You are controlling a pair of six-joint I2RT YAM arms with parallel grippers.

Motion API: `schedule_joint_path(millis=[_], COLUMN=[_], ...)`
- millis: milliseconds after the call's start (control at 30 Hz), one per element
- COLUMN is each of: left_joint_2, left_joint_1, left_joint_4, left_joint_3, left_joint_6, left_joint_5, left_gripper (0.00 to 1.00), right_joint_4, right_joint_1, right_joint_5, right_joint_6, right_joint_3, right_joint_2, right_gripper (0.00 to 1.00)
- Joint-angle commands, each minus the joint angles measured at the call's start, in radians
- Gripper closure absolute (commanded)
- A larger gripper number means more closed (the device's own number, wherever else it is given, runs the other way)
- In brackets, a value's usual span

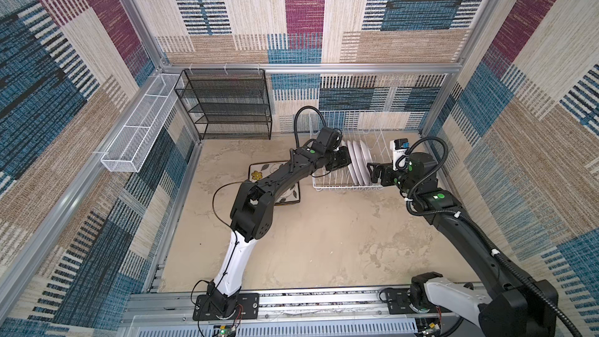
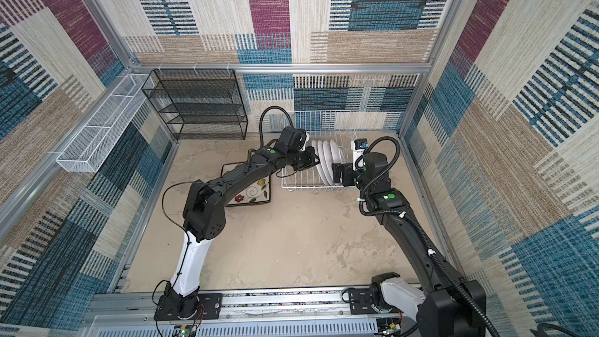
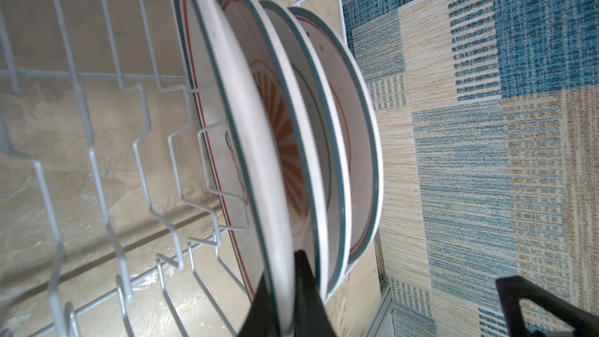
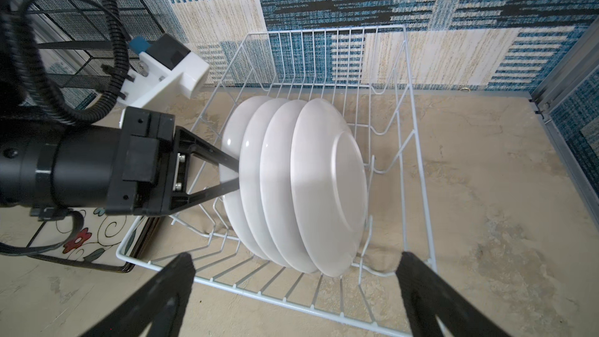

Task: Unload the plates from the dish rack
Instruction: Pick up a plate from the dish rack.

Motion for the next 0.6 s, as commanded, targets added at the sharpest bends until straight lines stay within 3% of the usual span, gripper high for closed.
schedule_joint_path(millis=[0, 567], left_joint_2=[-0.025, -0.072], left_joint_1=[0.014, 0.025], left_joint_4=[-0.054, -0.042], left_joint_3=[-0.013, 0.005], left_joint_6=[-0.003, 0.007], left_joint_5=[-0.085, 0.021], left_gripper=[1.0, 1.0], right_joint_4=[0.031, 0.042], right_joint_1=[0.001, 0.001], right_joint_5=[-0.005, -0.019], right_joint_6=[0.014, 0.023], right_joint_3=[0.002, 0.004], right_joint_2=[0.003, 0.012], right_gripper=[0.0, 0.0])
